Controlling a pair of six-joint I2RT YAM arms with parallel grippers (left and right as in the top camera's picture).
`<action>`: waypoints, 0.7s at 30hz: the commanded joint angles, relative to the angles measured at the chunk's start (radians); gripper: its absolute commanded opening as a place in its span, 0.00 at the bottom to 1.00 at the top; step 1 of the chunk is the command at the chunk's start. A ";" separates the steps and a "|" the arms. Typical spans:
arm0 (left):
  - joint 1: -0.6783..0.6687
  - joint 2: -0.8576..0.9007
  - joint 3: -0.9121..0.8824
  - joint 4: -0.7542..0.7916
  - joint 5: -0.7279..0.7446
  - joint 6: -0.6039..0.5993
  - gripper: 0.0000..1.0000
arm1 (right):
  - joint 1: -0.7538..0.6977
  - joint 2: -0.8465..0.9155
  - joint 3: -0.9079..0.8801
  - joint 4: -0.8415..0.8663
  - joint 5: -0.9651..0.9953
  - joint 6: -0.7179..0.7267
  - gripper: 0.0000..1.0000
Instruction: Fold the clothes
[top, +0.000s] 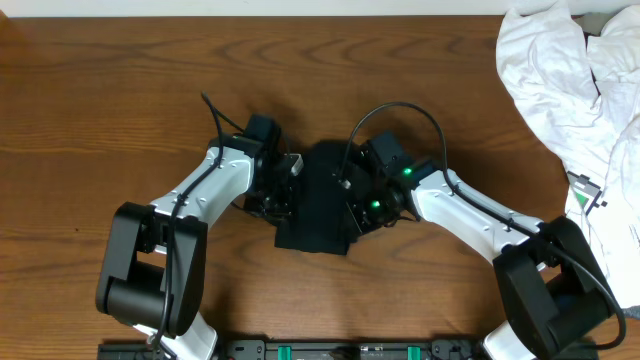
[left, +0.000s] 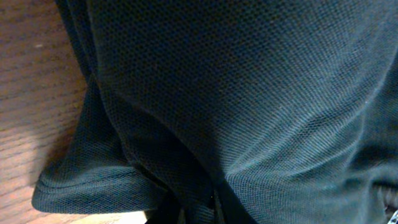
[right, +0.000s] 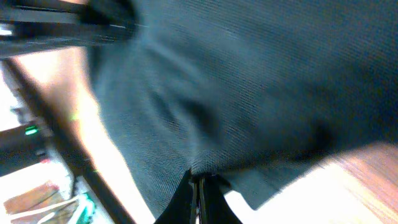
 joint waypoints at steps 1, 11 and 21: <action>0.003 0.009 -0.007 -0.019 -0.124 -0.010 0.06 | -0.031 0.011 -0.008 -0.045 0.203 0.062 0.01; 0.003 0.009 -0.032 0.048 -0.213 -0.099 0.10 | -0.113 0.011 -0.008 -0.103 0.241 0.045 0.01; 0.003 0.009 -0.076 0.052 -0.203 -0.099 0.27 | -0.088 0.011 -0.008 -0.058 0.170 -0.003 0.01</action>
